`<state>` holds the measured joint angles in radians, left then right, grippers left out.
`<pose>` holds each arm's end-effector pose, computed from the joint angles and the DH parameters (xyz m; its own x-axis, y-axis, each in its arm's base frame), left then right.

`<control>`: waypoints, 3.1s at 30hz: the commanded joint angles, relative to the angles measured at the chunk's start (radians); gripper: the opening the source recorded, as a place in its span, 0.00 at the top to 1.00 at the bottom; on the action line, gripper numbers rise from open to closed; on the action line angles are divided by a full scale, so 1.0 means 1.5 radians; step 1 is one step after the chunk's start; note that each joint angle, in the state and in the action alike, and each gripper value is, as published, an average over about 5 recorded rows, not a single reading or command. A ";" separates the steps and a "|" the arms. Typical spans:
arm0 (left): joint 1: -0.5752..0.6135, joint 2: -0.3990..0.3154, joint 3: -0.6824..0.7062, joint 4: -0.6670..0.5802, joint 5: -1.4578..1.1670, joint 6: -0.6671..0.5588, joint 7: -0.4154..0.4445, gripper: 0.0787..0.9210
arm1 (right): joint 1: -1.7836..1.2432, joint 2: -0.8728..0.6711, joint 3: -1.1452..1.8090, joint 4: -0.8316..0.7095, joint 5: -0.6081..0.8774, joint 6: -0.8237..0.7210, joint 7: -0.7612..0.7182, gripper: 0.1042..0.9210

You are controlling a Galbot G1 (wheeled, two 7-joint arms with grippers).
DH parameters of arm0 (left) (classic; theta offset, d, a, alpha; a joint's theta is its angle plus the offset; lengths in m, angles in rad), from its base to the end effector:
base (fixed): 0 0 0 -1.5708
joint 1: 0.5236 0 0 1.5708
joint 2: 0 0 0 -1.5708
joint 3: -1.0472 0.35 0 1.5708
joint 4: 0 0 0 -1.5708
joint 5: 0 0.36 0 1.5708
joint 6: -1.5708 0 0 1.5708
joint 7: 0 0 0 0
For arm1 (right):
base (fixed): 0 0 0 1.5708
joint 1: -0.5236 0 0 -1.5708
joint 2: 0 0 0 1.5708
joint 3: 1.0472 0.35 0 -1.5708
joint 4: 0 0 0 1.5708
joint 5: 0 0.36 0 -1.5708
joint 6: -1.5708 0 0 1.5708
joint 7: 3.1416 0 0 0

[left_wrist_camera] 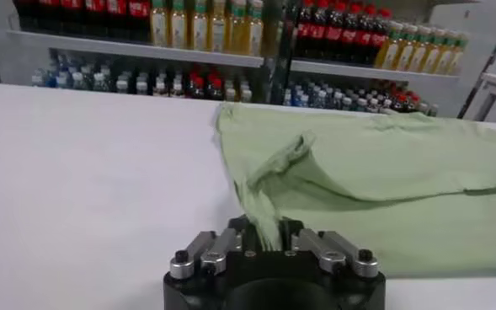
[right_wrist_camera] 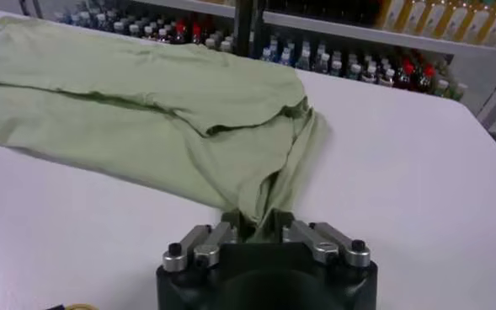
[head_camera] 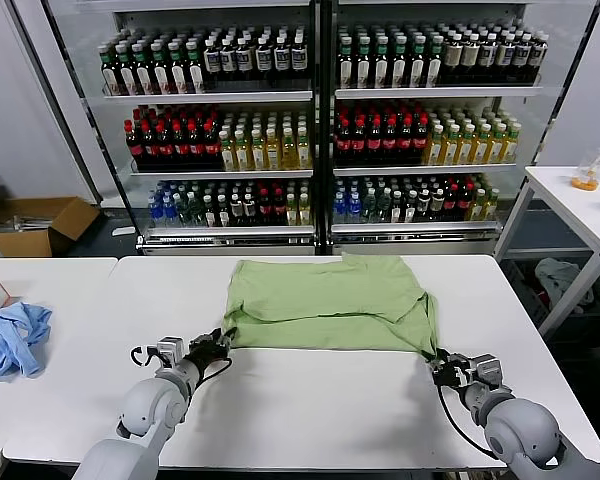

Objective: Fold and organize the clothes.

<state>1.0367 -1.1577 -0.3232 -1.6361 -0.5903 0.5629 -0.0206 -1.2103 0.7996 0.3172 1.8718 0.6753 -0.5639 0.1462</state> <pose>0.3555 0.0656 -0.3240 -0.8059 0.2504 0.5365 0.1863 0.9674 -0.1716 0.2957 -0.1190 -0.2752 -0.7985 -0.1289 0.5881 -0.2357 0.9658 -0.1082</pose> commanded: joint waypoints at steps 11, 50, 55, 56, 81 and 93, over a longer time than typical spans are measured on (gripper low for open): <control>0.041 0.018 -0.019 -0.054 -0.063 0.010 0.011 0.90 | -0.033 -0.030 0.025 0.035 0.008 0.000 -0.005 0.99; 0.372 0.134 -0.176 -0.380 -0.024 0.004 0.000 0.84 | -0.462 -0.082 0.315 0.364 -0.085 0.073 0.004 0.70; 0.260 0.151 -0.176 -0.329 -0.079 -0.011 -0.043 0.67 | -0.276 -0.115 0.254 0.294 0.011 0.094 0.037 0.52; 0.232 0.152 -0.169 -0.312 -0.083 -0.013 -0.050 0.64 | -0.219 -0.116 0.226 0.273 0.028 0.088 0.045 0.48; -0.170 0.060 0.077 0.100 -0.026 0.009 -0.088 0.12 | 0.547 0.089 -0.352 -0.291 0.125 -0.011 0.095 0.12; -0.170 0.054 0.099 0.109 -0.034 0.010 -0.082 0.12 | 0.557 0.135 -0.372 -0.396 0.115 -0.012 0.088 0.12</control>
<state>0.8488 -1.0621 -0.2204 -1.5543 -0.6410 0.5773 -0.1439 -0.4824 0.9409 -0.1636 1.4497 0.8416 -0.5760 0.2793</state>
